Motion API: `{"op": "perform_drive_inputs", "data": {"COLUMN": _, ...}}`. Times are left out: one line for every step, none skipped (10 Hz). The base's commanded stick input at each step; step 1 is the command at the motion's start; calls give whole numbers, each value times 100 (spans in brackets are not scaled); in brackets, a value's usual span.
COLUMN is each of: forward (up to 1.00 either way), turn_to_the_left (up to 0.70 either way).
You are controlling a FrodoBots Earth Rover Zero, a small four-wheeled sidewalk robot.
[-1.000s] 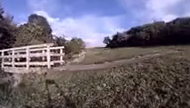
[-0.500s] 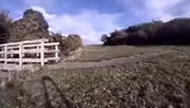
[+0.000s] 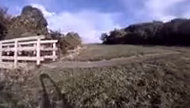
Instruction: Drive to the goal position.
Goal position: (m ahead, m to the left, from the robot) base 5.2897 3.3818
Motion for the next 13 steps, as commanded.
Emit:
{"op": "perform_drive_inputs", "data": {"forward": 70, "turn_to_the_left": -23}}
{"op": "perform_drive_inputs", "data": {"forward": 70, "turn_to_the_left": -4}}
{"op": "perform_drive_inputs", "data": {"forward": 70, "turn_to_the_left": -1}}
{"op": "perform_drive_inputs", "data": {"forward": 70, "turn_to_the_left": -4}}
{"op": "perform_drive_inputs", "data": {"forward": 70, "turn_to_the_left": -26}}
{"op": "perform_drive_inputs", "data": {"forward": 70, "turn_to_the_left": -23}}
{"op": "perform_drive_inputs", "data": {"forward": 70, "turn_to_the_left": 0}}
{"op": "perform_drive_inputs", "data": {"forward": 70, "turn_to_the_left": 0}}
{"op": "perform_drive_inputs", "data": {"forward": 70, "turn_to_the_left": 0}}
{"op": "perform_drive_inputs", "data": {"forward": 70, "turn_to_the_left": 0}}
{"op": "perform_drive_inputs", "data": {"forward": 70, "turn_to_the_left": 0}}
{"op": "perform_drive_inputs", "data": {"forward": 70, "turn_to_the_left": 0}}
{"op": "perform_drive_inputs", "data": {"forward": 70, "turn_to_the_left": 0}}
